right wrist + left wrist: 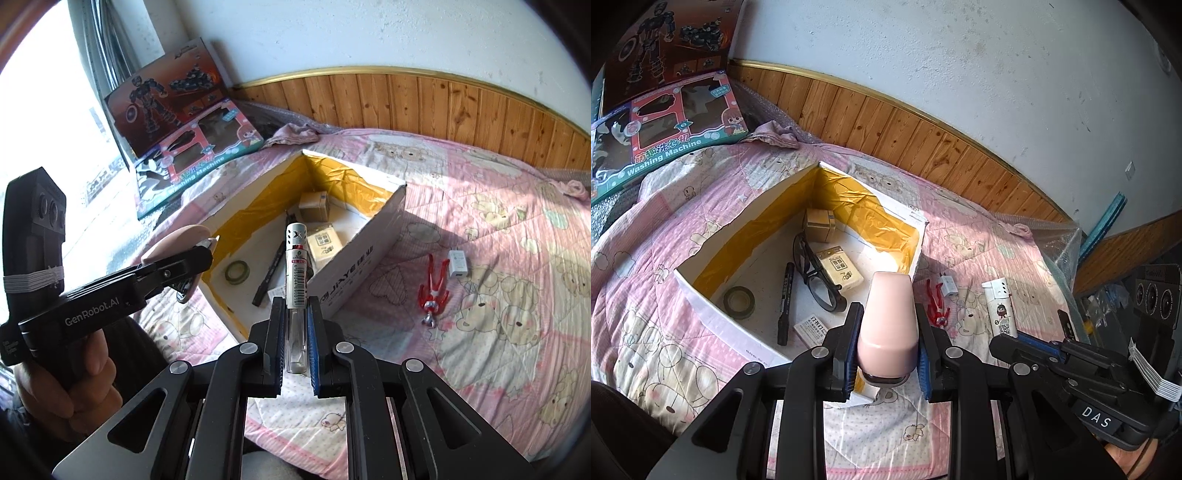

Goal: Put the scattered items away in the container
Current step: 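Lift and carry the pink cap and small bottle over the box with both grippers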

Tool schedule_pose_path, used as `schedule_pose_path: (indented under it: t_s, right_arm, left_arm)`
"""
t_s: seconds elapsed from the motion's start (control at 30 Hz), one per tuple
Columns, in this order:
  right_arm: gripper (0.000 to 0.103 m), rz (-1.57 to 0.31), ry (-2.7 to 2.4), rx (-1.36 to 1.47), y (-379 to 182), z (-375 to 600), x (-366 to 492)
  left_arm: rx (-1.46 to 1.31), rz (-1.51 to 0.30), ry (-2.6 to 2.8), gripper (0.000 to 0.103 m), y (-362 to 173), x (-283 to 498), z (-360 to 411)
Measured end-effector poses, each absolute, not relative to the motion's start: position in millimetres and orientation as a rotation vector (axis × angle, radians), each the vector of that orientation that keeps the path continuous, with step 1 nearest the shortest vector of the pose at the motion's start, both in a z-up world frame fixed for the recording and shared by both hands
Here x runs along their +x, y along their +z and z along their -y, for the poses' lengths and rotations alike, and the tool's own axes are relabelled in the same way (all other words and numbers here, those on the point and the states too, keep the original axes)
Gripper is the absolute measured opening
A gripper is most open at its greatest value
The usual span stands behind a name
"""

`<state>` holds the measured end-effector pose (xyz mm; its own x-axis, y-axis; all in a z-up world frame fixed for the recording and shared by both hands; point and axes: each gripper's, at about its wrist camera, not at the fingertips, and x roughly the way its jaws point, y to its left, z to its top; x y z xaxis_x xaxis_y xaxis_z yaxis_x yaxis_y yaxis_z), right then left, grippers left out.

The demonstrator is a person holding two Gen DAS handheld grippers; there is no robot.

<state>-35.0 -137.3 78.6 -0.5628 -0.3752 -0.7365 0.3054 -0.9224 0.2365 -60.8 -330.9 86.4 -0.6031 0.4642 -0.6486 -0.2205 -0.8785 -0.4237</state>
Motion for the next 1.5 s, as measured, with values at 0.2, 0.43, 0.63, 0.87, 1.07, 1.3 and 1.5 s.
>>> schedule_pose_path:
  t_s: [0.2, 0.43, 0.63, 0.87, 1.07, 1.3, 1.5]
  right_arm:
    - [0.011, 0.095, -2.471, 1.186, 81, 144, -47]
    - [0.011, 0.07, -2.452, 1.182, 83, 155, -61]
    - [0.011, 0.057, -2.437, 1.172, 85, 165, -78]
    - [0.011, 0.048, -2.439, 1.162, 87, 167, -100]
    - [0.011, 0.049, -2.443, 1.166, 88, 165, -121]
    - [0.011, 0.053, -2.453, 1.188, 84, 157, -151]
    - [0.011, 0.057, -2.449, 1.222, 76, 152, -178]
  left_arm:
    - [-1.12, 0.442, 2.497, 0.027, 90, -75, 347]
    - [-1.117, 0.447, 2.529, 0.027, 95, -95, 362]
    - [-1.1, 0.427, 2.552, 0.027, 104, -115, 368]
    - [-1.082, 0.407, 2.586, 0.027, 113, -138, 375]
    - [-1.087, 0.387, 2.606, 0.027, 114, -155, 379]
    - [-1.138, 0.384, 2.599, 0.027, 104, -170, 382]
    - [-1.214, 0.361, 2.546, 0.027, 85, -177, 370]
